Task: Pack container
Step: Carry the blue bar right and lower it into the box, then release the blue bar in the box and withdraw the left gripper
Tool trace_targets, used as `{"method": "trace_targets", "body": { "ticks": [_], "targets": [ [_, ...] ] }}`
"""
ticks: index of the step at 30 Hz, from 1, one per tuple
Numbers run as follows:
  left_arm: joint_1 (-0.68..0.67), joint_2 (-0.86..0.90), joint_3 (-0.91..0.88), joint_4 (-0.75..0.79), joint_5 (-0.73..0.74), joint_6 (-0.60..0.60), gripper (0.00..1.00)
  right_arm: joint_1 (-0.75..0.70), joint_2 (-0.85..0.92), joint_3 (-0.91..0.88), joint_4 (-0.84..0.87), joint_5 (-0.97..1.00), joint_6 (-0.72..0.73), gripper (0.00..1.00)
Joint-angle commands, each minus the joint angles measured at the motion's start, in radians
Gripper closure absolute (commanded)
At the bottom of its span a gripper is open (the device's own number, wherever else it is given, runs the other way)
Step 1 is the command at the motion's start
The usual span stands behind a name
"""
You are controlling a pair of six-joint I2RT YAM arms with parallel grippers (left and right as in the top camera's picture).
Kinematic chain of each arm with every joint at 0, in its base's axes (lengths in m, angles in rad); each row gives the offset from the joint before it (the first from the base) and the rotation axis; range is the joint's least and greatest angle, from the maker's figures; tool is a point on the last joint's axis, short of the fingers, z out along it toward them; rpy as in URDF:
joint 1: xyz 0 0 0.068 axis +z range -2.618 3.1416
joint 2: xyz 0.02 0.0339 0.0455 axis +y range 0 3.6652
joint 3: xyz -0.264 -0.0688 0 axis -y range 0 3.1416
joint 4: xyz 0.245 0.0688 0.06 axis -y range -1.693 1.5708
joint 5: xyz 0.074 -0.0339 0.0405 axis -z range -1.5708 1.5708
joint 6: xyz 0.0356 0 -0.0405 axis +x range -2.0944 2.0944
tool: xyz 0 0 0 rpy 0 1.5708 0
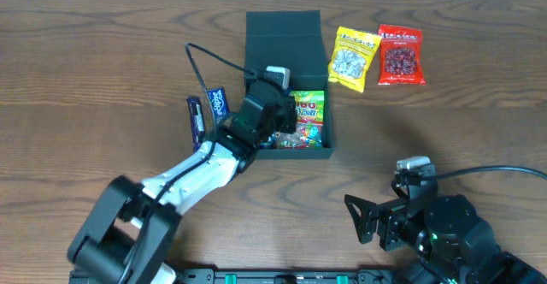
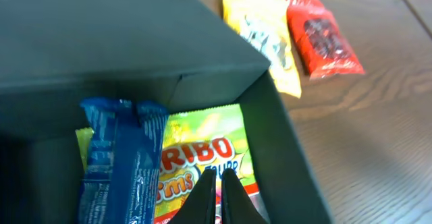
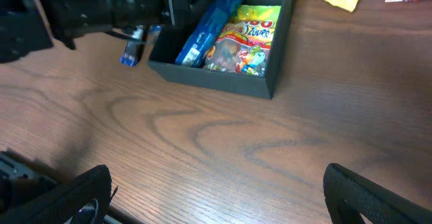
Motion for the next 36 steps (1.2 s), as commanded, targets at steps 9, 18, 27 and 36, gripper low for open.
{"method": "trace_targets", "body": {
  "ticks": [9,18,27,36],
  "targets": [
    [-0.069,0.176,0.119,-0.020,-0.222,0.243,0.94,0.009,-0.003,0.006,-0.002,0.007,-0.011,0.01],
    [-0.065,0.214,0.210,-0.113,-0.255,0.303,0.94,0.009,-0.003,0.006,-0.002,0.007,-0.011,0.01],
    [-0.062,0.243,0.210,-0.169,-0.218,0.321,0.94,0.009,-0.003,0.006,-0.002,0.007,-0.011,0.01],
    [-0.055,0.254,0.214,-0.225,-0.447,0.322,0.94,0.009,-0.003,0.006,-0.002,0.007,-0.011,0.01]
  ]
}}
